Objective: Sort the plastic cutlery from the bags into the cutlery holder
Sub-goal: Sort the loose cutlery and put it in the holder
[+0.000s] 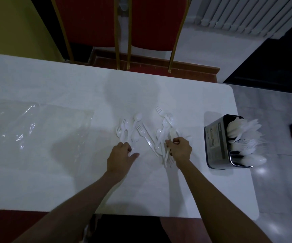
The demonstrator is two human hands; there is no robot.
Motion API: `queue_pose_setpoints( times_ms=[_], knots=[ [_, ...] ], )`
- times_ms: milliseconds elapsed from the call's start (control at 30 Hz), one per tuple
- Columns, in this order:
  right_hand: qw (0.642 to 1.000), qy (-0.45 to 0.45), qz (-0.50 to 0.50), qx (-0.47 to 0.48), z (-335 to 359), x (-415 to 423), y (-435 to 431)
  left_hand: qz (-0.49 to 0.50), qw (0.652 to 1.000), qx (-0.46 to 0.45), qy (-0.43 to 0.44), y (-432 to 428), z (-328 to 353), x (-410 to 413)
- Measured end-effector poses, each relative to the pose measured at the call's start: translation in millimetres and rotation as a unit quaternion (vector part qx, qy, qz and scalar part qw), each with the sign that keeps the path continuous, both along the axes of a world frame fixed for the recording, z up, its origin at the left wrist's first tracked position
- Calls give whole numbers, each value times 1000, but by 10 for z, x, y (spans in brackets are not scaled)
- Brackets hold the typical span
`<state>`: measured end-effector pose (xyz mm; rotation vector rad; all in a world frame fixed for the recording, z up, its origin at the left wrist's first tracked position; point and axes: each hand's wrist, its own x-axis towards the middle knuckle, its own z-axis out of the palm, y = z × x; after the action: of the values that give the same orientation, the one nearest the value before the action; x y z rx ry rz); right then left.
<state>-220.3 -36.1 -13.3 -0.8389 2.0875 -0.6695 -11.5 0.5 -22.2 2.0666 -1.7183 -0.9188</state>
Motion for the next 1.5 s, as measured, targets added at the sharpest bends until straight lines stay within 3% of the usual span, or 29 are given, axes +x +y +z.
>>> queue_pose_setpoints(
  times_ms=[167,267,400,600,867,1267,1500],
  knots=[
    [1000,17,12,-5,4,42,-96,-5,999,28,-24,-15,1,-89],
    [995,84,54,-31,65,15,-179,-9,999,39,1,24,4,-52],
    [962,204,164,-73,98,-4,-377,-24,998,57,24,50,42,19],
    [923,291,251,-18,18,14,-605,5,995,67,80,9,53,77],
    [931,268,246,12,-55,-124,-665,34,991,44,126,-140,45,-13],
    [938,240,248,28,-82,-295,-708,61,993,18,101,-153,16,-134],
    [980,151,126,-2,-11,-357,-739,31,994,-5,107,-219,27,-183]
  ],
)
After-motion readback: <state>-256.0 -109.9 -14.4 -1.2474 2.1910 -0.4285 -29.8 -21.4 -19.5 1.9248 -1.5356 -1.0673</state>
